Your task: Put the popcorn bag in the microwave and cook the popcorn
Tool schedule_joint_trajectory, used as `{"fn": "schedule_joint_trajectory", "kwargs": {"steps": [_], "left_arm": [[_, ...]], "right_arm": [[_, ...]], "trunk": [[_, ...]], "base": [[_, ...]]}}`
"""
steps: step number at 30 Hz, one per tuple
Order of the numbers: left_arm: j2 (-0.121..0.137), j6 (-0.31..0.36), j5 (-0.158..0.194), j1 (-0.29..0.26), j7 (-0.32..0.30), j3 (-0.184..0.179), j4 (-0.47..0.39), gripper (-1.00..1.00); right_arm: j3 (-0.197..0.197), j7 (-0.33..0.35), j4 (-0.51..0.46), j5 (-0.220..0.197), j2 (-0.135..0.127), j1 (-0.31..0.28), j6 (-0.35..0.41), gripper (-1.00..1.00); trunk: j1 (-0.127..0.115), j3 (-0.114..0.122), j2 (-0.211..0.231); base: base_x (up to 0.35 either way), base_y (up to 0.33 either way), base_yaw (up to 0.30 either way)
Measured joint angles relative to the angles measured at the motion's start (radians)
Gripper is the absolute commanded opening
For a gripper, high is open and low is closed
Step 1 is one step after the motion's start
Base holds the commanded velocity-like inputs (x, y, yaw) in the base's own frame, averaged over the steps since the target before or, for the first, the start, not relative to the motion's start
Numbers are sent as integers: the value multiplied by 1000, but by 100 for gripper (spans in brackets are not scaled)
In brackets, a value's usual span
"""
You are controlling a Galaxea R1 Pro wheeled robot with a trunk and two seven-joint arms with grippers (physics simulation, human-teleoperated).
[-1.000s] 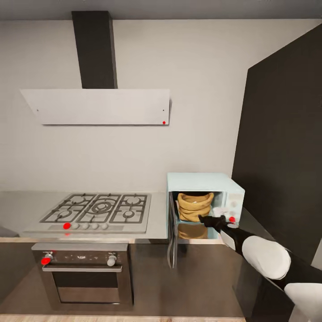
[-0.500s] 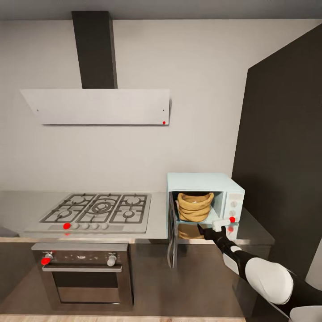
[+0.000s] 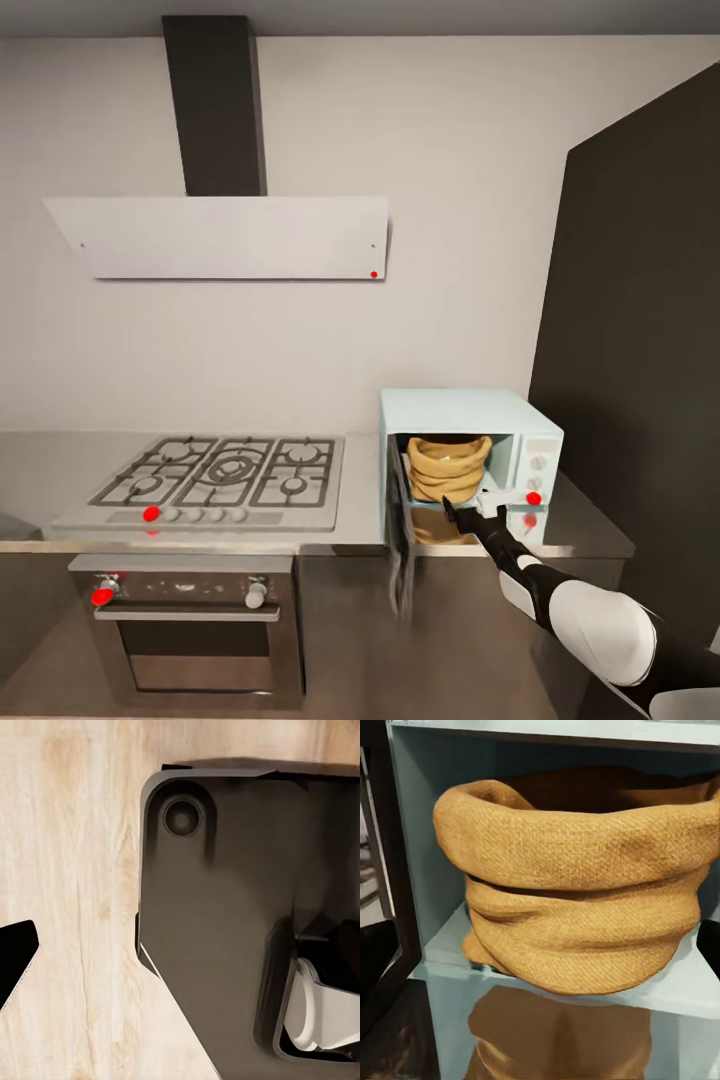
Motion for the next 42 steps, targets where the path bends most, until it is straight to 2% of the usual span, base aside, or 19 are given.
{"fn": "schedule_joint_trajectory", "kwargs": {"steps": [6,11,15,33,42], "left_arm": [[0,0,0,0,0,0,0,100],[0,1,0,0,0,0,0,100],[0,1,0,0,0,0,0,100],[0,0,0,0,0,0,0,100],[0,1,0,0,0,0,0,100]], "right_arm": [[0,-6,0,-1,1,5,-1,100],[0,-52,0,-1,1,12,-1,100],[0,-62,0,-1,0,32,-2,100],[0,-64,0,-1,-6,44,-22,100],[-1,-64,-1,-3,-27,44,-22,100]], "trunk": [[0,0,0],[0,0,0],[0,0,0],[0,0,0],[0,0,0]], "base": [[51,41,0],[4,3,0],[0,0,0],[182,82,0],[107,-93,0]]}}
